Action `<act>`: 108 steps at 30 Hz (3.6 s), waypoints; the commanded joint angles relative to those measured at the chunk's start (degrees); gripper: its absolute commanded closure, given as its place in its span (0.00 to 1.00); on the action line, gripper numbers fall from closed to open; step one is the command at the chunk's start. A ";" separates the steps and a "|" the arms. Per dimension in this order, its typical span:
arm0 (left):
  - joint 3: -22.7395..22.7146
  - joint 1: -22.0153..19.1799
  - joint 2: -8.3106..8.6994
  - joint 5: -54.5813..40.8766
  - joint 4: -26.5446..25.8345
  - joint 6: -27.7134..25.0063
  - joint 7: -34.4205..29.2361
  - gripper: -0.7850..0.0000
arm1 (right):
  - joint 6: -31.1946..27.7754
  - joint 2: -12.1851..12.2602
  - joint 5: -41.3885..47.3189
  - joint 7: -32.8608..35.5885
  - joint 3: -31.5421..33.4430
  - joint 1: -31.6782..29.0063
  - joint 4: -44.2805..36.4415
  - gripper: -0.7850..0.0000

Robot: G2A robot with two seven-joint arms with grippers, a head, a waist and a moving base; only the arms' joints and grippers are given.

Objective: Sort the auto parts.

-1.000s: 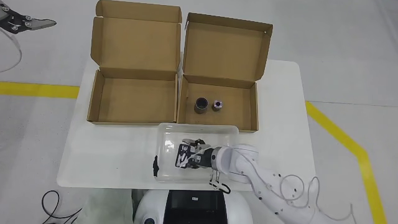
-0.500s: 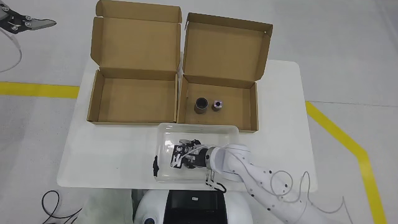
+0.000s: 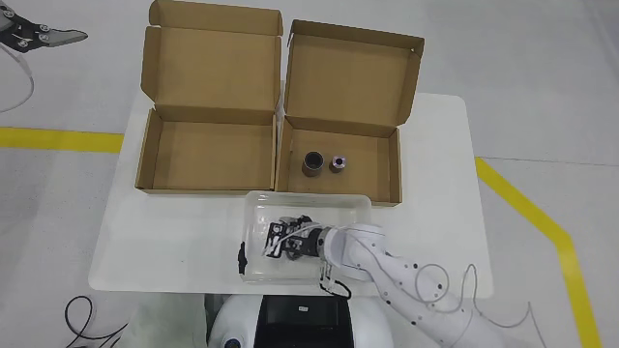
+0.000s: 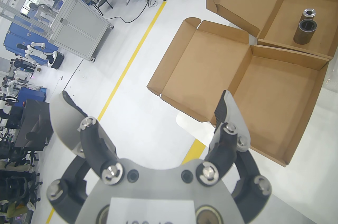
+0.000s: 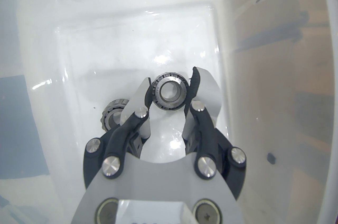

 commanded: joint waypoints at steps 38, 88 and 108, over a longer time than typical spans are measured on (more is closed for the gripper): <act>0.00 0.00 0.00 0.00 0.00 0.00 0.00 0.00 | -3.66 2.25 8.18 -39.40 11.75 -4.13 -10.54 1.00; 0.00 0.00 0.00 0.00 0.00 0.00 0.00 0.00 | -4.12 -1.97 18.45 -42.90 16.59 14.60 -15.62 1.00; 0.00 0.00 0.00 0.00 0.00 0.00 0.00 0.00 | -4.12 -1.97 18.45 -42.90 16.59 14.60 -15.62 1.00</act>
